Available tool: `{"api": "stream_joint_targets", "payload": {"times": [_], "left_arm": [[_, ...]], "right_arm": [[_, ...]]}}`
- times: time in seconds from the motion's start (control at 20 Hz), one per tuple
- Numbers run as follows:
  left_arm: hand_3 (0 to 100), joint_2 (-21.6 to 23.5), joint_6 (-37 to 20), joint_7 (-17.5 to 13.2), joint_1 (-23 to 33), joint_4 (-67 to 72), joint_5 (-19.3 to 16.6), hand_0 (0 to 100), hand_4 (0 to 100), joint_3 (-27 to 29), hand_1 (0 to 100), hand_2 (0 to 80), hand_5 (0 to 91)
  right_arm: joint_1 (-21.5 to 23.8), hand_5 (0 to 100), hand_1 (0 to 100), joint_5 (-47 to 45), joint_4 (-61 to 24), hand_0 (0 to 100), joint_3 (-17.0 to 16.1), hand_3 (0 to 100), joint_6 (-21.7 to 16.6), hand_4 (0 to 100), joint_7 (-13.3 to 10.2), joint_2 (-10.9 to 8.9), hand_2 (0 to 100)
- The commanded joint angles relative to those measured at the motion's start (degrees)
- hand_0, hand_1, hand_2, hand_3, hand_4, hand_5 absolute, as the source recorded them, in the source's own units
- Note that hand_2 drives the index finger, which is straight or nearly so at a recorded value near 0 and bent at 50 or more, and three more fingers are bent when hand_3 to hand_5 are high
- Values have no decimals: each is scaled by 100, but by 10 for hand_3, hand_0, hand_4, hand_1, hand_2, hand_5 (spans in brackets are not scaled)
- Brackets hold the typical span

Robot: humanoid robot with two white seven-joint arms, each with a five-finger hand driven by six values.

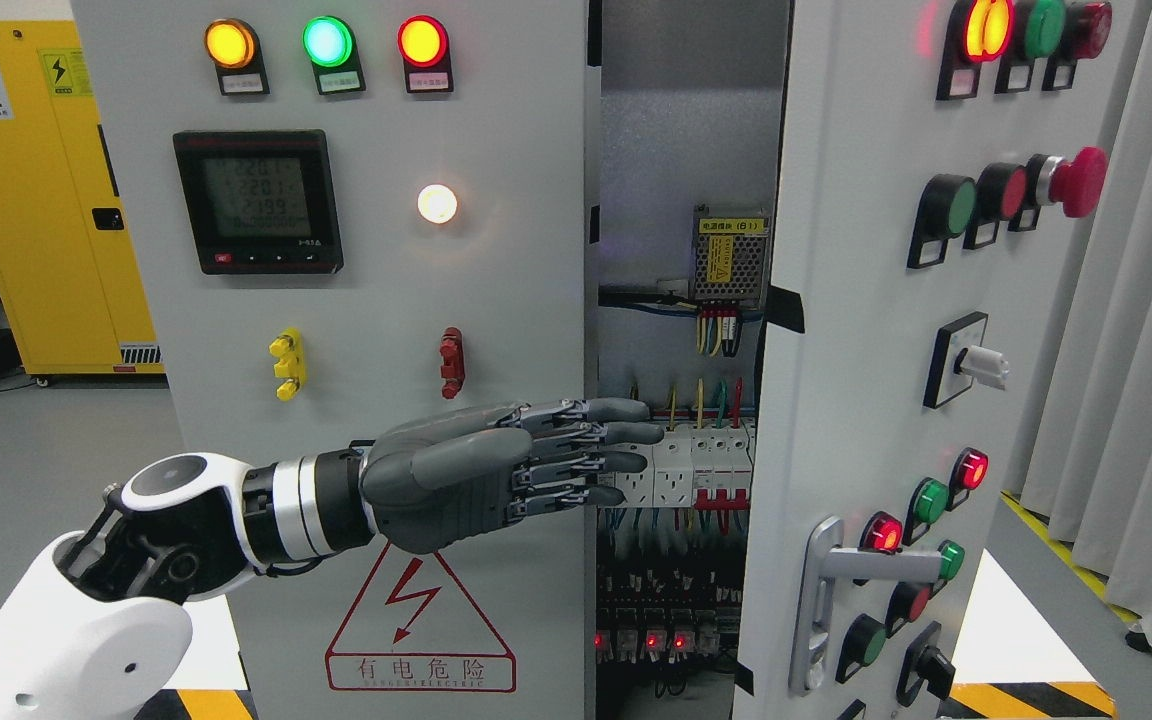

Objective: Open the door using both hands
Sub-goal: 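Reach the left hand into the door gap toward the door edge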

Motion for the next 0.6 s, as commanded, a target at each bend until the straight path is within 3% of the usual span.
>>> {"api": "stream_joint_targets", "payload": {"times": [0.0,0.55], "left_arm": [[0,-814,263,11,-530,716,45,120,0,81,556,0,0],[0,-1465,555,11,-803,812,177,120,0,160,556,0,0]], "right_arm": [[-27,0,500,2,0,0,-1,0,2,0,-3,171,40],[-27,0,500,2,0,0,-1,0,2,0,-3,171,40]]}}
